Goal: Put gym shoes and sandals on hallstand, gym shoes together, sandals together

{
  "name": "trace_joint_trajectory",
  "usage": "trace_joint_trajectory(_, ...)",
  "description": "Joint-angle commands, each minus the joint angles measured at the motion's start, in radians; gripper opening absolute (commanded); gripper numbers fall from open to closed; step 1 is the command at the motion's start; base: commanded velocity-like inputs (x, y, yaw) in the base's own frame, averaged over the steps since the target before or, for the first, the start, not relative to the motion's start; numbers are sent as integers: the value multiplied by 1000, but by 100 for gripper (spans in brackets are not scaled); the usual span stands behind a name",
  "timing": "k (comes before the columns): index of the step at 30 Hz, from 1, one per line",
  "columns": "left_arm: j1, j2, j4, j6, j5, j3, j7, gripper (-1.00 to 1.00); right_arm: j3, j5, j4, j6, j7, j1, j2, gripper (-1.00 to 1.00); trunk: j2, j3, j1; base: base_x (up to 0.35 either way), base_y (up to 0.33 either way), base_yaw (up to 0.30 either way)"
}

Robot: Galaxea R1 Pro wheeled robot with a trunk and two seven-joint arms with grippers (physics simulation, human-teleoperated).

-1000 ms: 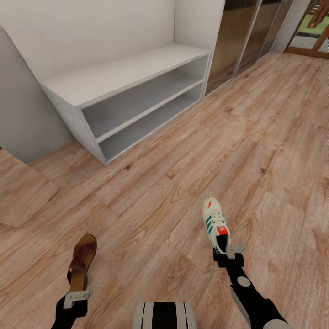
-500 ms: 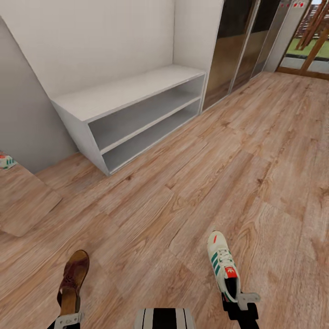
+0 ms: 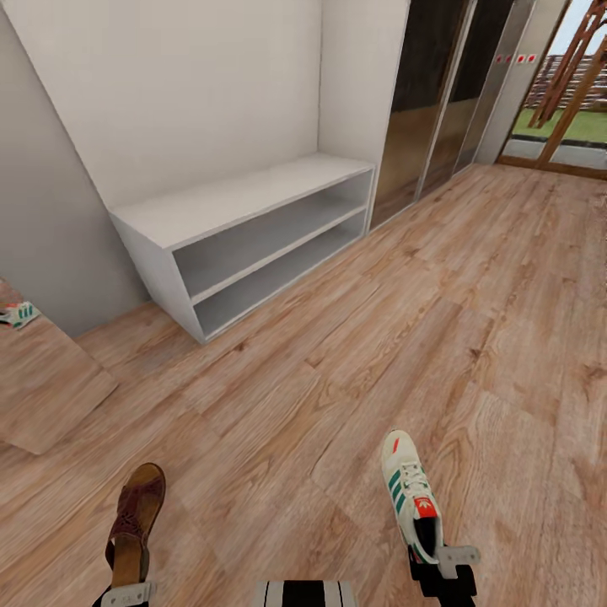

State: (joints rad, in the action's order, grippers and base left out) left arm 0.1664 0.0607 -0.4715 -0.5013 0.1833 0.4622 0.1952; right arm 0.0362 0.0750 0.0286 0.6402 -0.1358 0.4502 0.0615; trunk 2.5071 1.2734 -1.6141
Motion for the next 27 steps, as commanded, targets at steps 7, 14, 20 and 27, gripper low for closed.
trace_joint_trajectory(7, 1, -2, 1, -5, 13, 9, 6, -100, 4, 8, -1, 1, -10, 0, 0, -100, -1, -38, 3, 0, 0, 0)
trace_joint_trajectory(14, 1, -3, 1, -5, 14, 9, 6, -100, 4, 8, -1, 1, -10, -1, -1, -100, -3, -76, 6, 0, 0, 0)
trace_joint_trajectory(20, 1, -4, 1, -5, 13, 9, 6, -100, 4, 7, 0, 1, -10, -1, -2, -100, -4, -103, 9, 0, 0, 0)
trace_joint_trajectory(27, 1, -3, 2, -5, 13, 9, 6, -100, 2, 5, 1, 1, -10, -1, -6, -100, -6, -130, 12, 0, 0, 10)
